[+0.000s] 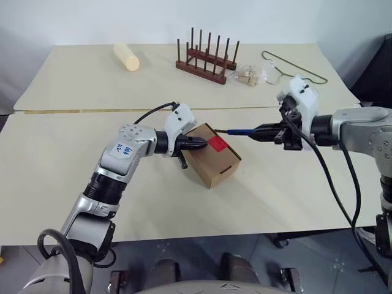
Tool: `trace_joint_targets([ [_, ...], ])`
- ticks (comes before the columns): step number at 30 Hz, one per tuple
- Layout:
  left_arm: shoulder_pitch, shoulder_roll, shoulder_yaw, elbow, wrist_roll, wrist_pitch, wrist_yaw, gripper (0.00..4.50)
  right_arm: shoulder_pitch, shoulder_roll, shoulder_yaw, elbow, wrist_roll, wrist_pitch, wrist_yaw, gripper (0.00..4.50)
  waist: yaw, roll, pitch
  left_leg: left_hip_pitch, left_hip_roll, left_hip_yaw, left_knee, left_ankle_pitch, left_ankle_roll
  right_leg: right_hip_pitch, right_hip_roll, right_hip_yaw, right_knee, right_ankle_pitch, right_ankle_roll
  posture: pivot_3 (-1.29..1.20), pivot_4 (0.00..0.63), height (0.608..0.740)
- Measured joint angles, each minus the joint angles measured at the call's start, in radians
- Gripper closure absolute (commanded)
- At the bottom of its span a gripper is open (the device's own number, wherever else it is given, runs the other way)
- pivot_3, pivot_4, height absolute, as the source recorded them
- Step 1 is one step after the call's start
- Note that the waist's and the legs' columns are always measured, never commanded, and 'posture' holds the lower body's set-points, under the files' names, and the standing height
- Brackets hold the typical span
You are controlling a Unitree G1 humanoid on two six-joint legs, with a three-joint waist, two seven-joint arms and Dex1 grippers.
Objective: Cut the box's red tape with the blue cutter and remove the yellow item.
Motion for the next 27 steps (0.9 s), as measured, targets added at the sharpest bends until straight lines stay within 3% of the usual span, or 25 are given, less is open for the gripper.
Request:
trace_joint_targets([
  [13, 0.014, 0.012, 0.004, -0.038, 0.003, 0.028, 0.01, 4.5, 0.034, -0.011, 0.033, -0.017, -0.059, -0.038, 0.058, 4.39, 0.001, 0.0, 0.0, 0.0, 0.0, 0.0, 0.0, 0.0, 0.0, 0.0, 0.0, 0.0, 0.0, 0.0, 0.0, 0.0, 0.15, 0.74],
  [27, 0.011, -0.001, -0.008, -0.047, 0.016, 0.039, 0.036, 4.5, -0.1, -0.012, 0.077, 0.005, -0.046, 0.222, 0.066, 4.39, 0.004, 0.0, 0.0, 0.001, 0.0, 0.0, 0.0, 0.0, 0.0, 0.002, 0.0, 0.0, 0.0, 0.0, 0.0, 0.0, 0.15, 0.74],
])
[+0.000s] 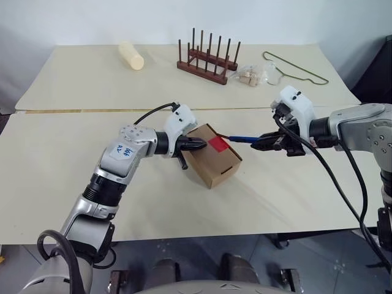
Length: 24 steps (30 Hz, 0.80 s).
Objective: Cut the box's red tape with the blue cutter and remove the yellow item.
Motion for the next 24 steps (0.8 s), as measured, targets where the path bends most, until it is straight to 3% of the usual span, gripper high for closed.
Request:
trace_joint_targets([
  [15, 0.018, -0.004, -0.001, -0.048, 0.006, 0.034, 0.028, 4.5, -0.054, 0.015, 0.028, 0.105, 0.069, 0.071, -0.013, 4.39, -0.003, 0.0, 0.0, 0.0, 0.0, 0.0, 0.0, 0.0, 0.0, 0.0, 0.0, 0.0, 0.0, 0.0, 0.0, 0.0, 0.15, 0.74],
  [24, 0.021, -0.008, 0.0, -0.048, 0.006, 0.034, 0.036, 4.5, -0.086, 0.095, 0.037, 0.159, 0.061, 0.078, -0.084, 4.39, -0.006, 0.0, 0.0, 0.001, 0.0, 0.0, 0.0, 0.0, 0.0, 0.0, 0.0, 0.0, 0.001, 0.0, 0.0, 0.0, 0.15, 0.74],
])
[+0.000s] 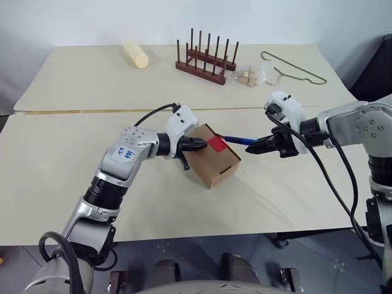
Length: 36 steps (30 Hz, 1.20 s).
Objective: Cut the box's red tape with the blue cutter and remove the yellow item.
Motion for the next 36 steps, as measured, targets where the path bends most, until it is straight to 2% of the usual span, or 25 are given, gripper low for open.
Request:
trace_joint_targets([
  [5, 0.007, 0.0, 0.001, -0.009, 0.0, 0.0, 0.005, 4.5, -0.034, 0.009, 0.039, 0.008, -0.012, 0.0, -0.017, 4.39, -0.004, 0.0, 0.0, 0.0, 0.0, 0.0, 0.0, 0.0, 0.0, 0.0, 0.0, 0.0, 0.0, 0.0, 0.0, 0.0, 0.15, 0.74],
  [11, 0.02, 0.0, 0.006, -0.024, 0.0, 0.0, 0.011, 4.5, -0.093, -0.008, 0.086, 0.075, 0.074, 0.0, -0.045, 4.39, -0.007, 0.0, 0.0, 0.0, 0.0, 0.0, 0.0, 0.0, 0.0, 0.0, 0.0, 0.0, 0.0, 0.0, 0.0, 0.0, 0.15, 0.74],
  [24, 0.038, -0.019, 0.008, -0.046, -0.001, 0.001, 0.029, 4.5, -0.136, -0.156, 0.23, 0.105, 0.321, -0.015, -0.128, 4.39, 0.006, 0.0, 0.0, 0.0, 0.0, 0.0, -0.001, 0.0, 0.0, 0.0, 0.0, 0.0, -0.001, 0.0, 0.0, 0.0, 0.15, 0.74],
  [36, 0.045, -0.02, 0.014, -0.05, -0.001, 0.002, 0.034, 4.5, -0.09, -0.315, 0.274, 0.027, 0.508, -0.005, -0.182, 4.39, 0.005, 0.0, 0.0, 0.0, 0.0, 0.0, -0.001, 0.0, 0.001, 0.0, 0.0, 0.0, -0.002, 0.0, 0.0, 0.0, 0.15, 0.74],
])
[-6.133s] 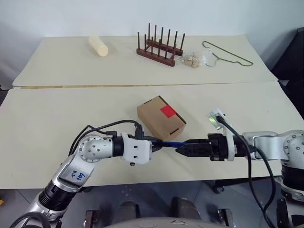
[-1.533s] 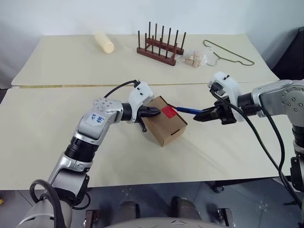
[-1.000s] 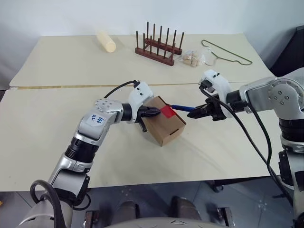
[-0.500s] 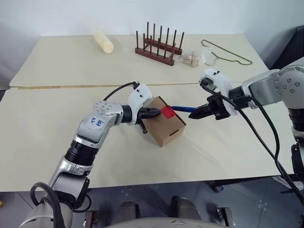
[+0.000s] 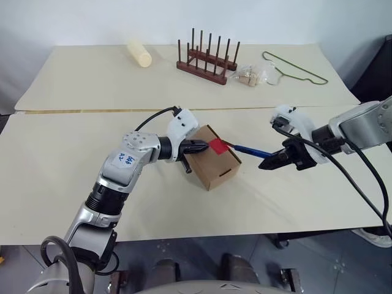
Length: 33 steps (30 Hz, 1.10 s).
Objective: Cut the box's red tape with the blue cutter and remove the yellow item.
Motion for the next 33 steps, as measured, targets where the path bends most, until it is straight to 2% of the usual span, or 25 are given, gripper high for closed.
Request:
trace_joint_targets([
  [13, -0.006, -0.005, 0.0, 0.023, 0.0, -0.004, -0.004, 4.5, 0.001, -0.075, 0.047, -0.029, 0.117, 0.006, -0.052, 4.39, 0.002, 0.0, 0.0, 0.0, 0.0, 0.0, 0.001, 0.0, 0.0, 0.0, 0.0, 0.0, 0.0, 0.001, -0.001, 0.0, 0.15, 0.74],
  [19, -0.006, 0.003, 0.003, 0.024, 0.0, -0.004, -0.011, 4.5, 0.024, -0.155, -0.001, -0.078, 0.123, 0.006, 0.055, 4.39, 0.001, 0.0, 0.0, 0.0, 0.0, 0.0, 0.001, 0.0, 0.0, 0.0, 0.0, 0.0, -0.001, 0.001, -0.001, 0.0, 0.15, 0.74],
  [21, -0.005, 0.006, 0.005, 0.024, 0.0, -0.004, -0.011, 4.5, 0.023, -0.158, -0.052, -0.081, 0.086, 0.003, 0.114, 4.39, 0.001, 0.0, 0.0, 0.0, 0.0, 0.0, 0.001, 0.0, 0.0, 0.0, 0.0, 0.0, 0.0, 0.001, -0.001, 0.0, 0.15, 0.74],
  [26, -0.002, 0.033, 0.012, 0.022, -0.001, -0.038, -0.043, 4.5, 0.038, -0.173, -0.177, 0.005, -0.114, -0.111, 0.255, 4.39, 0.0, 0.0, 0.0, 0.0, 0.0, 0.001, 0.0, 0.0, 0.0, 0.0, 0.0, 0.001, -0.001, 0.001, -0.001, 0.0, 0.15, 0.74],
  [29, 0.022, 0.043, 0.026, 0.031, -0.002, -0.11, -0.069, 4.5, 0.142, -0.175, -0.254, 0.061, -0.211, -0.214, 0.303, 4.39, 0.0, 0.0, 0.0, -0.001, 0.0, 0.002, 0.0, 0.0, 0.0, -0.001, 0.0, 0.001, -0.001, 0.001, -0.001, 0.0, 0.15, 0.74],
  [33, 0.045, 0.073, 0.065, 0.04, -0.015, -0.173, -0.097, 4.5, 0.387, -0.155, -0.341, 0.111, -0.384, -0.444, 0.329, 4.39, 0.002, 0.0, 0.0, -0.003, 0.0, 0.002, 0.0, 0.0, 0.0, -0.002, 0.0, 0.0, -0.002, 0.002, 0.0, 0.0, 0.15, 0.74],
])
